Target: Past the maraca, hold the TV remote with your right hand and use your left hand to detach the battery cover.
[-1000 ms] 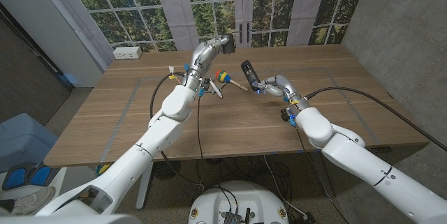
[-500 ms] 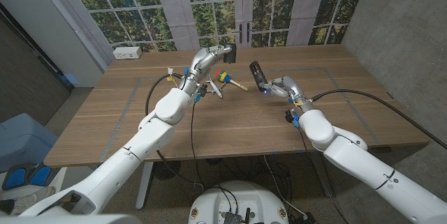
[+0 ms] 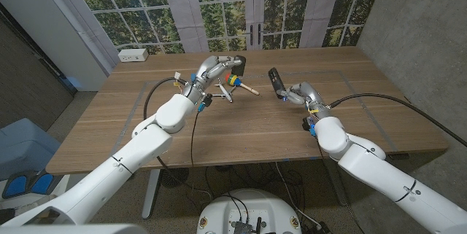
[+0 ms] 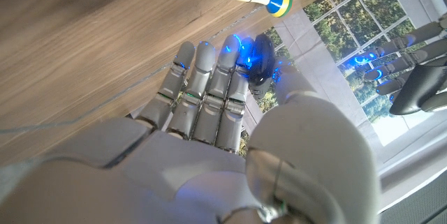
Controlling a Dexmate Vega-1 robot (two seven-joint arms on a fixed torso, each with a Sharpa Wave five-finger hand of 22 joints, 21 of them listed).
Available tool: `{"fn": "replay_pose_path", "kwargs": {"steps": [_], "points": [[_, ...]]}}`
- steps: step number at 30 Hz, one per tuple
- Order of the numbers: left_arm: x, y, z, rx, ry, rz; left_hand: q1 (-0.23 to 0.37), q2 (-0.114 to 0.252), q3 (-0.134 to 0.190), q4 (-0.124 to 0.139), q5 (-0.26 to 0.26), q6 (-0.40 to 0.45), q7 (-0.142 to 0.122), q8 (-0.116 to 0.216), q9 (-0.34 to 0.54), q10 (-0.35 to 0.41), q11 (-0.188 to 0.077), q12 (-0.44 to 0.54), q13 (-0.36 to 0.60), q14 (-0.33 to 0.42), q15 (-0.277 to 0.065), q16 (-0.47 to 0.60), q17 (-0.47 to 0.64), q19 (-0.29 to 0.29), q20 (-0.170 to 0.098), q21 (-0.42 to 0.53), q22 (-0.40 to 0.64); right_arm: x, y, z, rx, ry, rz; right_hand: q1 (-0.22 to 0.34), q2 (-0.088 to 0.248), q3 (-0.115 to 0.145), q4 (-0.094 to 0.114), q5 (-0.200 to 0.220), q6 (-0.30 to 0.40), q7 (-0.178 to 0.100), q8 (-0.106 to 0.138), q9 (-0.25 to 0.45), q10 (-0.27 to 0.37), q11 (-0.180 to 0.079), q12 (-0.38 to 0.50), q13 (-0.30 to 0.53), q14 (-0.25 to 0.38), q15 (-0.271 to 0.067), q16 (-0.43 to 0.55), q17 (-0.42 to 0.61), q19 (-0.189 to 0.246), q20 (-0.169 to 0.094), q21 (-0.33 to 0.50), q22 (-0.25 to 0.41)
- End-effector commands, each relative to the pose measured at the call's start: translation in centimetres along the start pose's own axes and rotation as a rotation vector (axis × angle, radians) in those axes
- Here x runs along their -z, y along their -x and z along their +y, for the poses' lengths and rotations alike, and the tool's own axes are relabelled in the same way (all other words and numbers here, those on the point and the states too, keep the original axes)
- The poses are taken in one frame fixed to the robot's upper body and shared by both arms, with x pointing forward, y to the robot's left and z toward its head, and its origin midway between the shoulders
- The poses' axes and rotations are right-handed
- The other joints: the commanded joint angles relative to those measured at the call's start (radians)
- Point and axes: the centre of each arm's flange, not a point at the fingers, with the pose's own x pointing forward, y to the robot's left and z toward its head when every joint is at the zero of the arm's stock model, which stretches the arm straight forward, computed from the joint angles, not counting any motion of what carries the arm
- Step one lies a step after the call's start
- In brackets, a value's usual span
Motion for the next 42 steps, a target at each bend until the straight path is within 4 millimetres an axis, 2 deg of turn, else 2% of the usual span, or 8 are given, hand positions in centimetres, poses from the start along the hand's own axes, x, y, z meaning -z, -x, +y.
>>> {"fn": "replay_pose_path", "kwargs": {"steps": [1,5,16,22,23,30,34,42], "points": [[-0.7,1.2,-0.1,-0.042,-0.238,0.058,0.025,0.008,-0.003,-0.001,0.005,0.055,0.032,-0.008,0.005,-0.037,-0.007,-0.013,-0.003,-0.021,-0.125,-0.012,-0.007,-0.023,0.005,-0.009,-0.002,-0.1,1.2,0.1,0.073,0.138,0.03,0.056,0.058,0.014,-0.009,0.01,0.007,-0.002,0.006,0.003,0.004,0.002,0.006,0.001,-0.002,-0.126,0.007,0.001,-0.004,0.002,0.006,0.001],[-0.9,1.2,-0.3,-0.045,-0.312,0.078,0.026,0.006,-0.005,-0.004,0.005,0.058,0.031,-0.011,0.007,-0.05,-0.01,-0.02,-0.007,-0.04,-0.13,-0.025,-0.015,-0.041,0.011,-0.017,-0.005,-0.1,1.3,0.2,0.075,0.151,0.035,0.055,0.057,0.015,-0.009,0.012,0.007,-0.001,0.005,0.004,0.003,0.001,0.006,0.001,-0.004,-0.127,0.009,0.001,-0.005,0.002,0.009,0.001],[-0.6,1.2,-0.5,-0.016,-0.404,0.17,0.027,0.006,-0.013,-0.005,0.004,0.065,0.025,-0.019,0.012,-0.1,-0.007,-0.041,-0.018,-0.079,-0.115,-0.047,-0.032,-0.074,0.018,-0.034,-0.011,-0.5,1.5,0.7,0.102,0.262,0.029,0.053,0.057,0.021,-0.009,0.016,0.008,-0.006,0.005,0.005,0.001,-0.002,0.01,0.003,-0.005,-0.128,0.012,-0.001,-0.007,0.002,0.017,0.0],[-0.5,1.1,-0.7,0.0,-0.445,0.226,0.025,0.006,-0.026,-0.002,0.003,0.073,0.015,-0.028,0.013,-0.136,-0.017,-0.054,-0.029,-0.108,-0.105,-0.06,-0.042,-0.125,0.012,-0.059,-0.014,-1.1,1.6,1.1,0.102,0.343,0.03,0.051,0.057,0.024,-0.009,0.018,0.01,-0.006,0.004,0.004,0.002,-0.002,0.01,0.0,-0.005,-0.128,0.013,-0.001,-0.009,0.003,0.02,-0.001],[-0.4,1.0,-0.7,0.005,-0.455,0.236,0.025,0.007,-0.028,-0.002,0.002,0.074,0.013,-0.03,0.013,-0.146,-0.012,-0.058,-0.032,-0.112,-0.106,-0.062,-0.044,-0.132,0.011,-0.063,-0.015,-1.1,1.7,1.2,0.104,0.359,0.029,0.05,0.056,0.024,-0.009,0.018,0.01,-0.006,0.004,0.004,0.002,-0.001,0.011,0.001,-0.004,-0.128,0.014,-0.002,-0.009,0.003,0.021,-0.001],[0.2,0.8,-1.0,0.039,-0.499,0.302,0.025,0.007,-0.04,-0.001,0.001,0.08,0.002,-0.043,0.011,-0.19,-0.015,-0.068,-0.044,-0.155,-0.094,-0.08,-0.058,-0.179,0.014,-0.089,-0.017,-1.2,1.7,1.8,0.091,0.435,0.061,0.045,0.053,0.028,-0.008,0.021,0.012,-0.007,0.003,0.003,0.003,-0.005,0.012,-0.001,-0.004,-0.127,0.013,-0.003,-0.018,0.002,0.024,-0.003],[0.6,0.5,-1.1,0.054,-0.516,0.332,0.026,0.008,-0.049,-0.001,0.0,0.087,-0.001,-0.054,0.008,-0.202,-0.018,-0.065,-0.057,-0.162,-0.091,-0.082,-0.071,-0.237,0.031,-0.12,-0.019,-1.0,1.5,2.1,0.091,0.468,0.075,0.043,0.053,0.031,-0.008,0.021,0.011,-0.009,0.003,0.004,0.003,-0.005,0.012,-0.004,-0.004,-0.128,0.013,-0.004,-0.024,0.004,0.024,-0.003],[1.2,0.2,-1.5,0.075,-0.545,0.36,0.028,0.009,-0.055,0.0,0.0,0.096,-0.001,-0.064,0.005,-0.225,-0.02,-0.067,-0.07,-0.187,-0.078,-0.091,-0.084,-0.283,0.047,-0.15,-0.022,-0.6,1.1,2.4,0.084,0.482,0.087,0.039,0.051,0.037,-0.008,0.023,0.014,-0.01,0.001,0.0,0.003,-0.005,0.013,-0.005,-0.005,-0.128,0.01,-0.005,-0.028,0.004,0.028,-0.005]]}}
